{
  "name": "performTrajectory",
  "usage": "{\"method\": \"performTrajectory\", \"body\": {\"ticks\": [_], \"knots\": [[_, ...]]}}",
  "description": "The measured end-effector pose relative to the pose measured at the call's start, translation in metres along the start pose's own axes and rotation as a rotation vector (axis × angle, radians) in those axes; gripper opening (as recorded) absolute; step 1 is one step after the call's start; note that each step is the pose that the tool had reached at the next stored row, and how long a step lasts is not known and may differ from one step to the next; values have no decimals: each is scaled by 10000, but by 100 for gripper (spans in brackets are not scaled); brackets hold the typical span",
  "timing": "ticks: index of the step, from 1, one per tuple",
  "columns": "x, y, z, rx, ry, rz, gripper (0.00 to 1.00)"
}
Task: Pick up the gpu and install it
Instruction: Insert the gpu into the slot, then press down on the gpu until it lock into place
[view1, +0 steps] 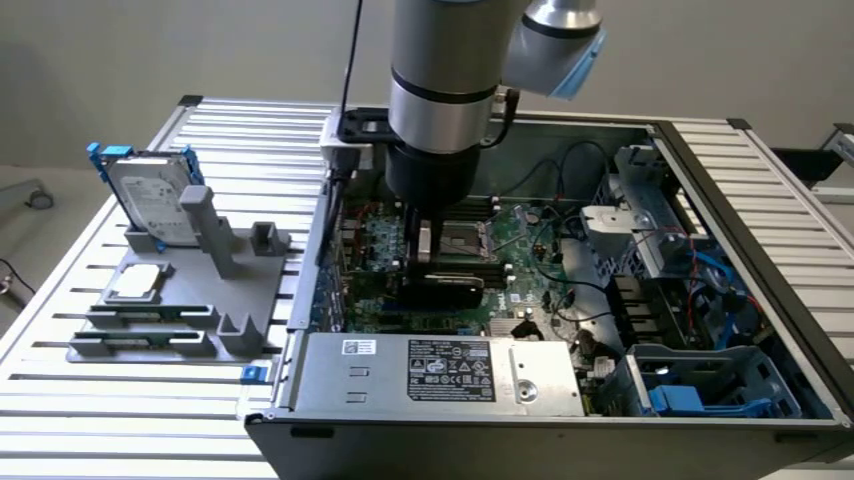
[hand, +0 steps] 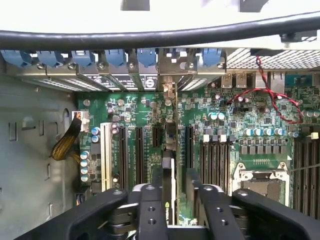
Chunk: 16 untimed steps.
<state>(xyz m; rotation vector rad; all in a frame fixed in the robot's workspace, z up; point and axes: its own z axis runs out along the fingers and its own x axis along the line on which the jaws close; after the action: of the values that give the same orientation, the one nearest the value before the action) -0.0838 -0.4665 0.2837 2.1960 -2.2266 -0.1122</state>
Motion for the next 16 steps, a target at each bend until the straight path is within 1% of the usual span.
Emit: {"method": "performTrajectory", "body": {"ticks": [2, 3, 4, 5, 16], "knots": [[0, 1, -9, 1, -1, 3, 20], [-1, 1, -9, 0, -1, 3, 20], [-1, 0, -9, 1, -1, 3, 14], [-1, 1, -9, 0, -1, 4, 11], [0, 1, -10, 0, 1, 3, 11]]}}
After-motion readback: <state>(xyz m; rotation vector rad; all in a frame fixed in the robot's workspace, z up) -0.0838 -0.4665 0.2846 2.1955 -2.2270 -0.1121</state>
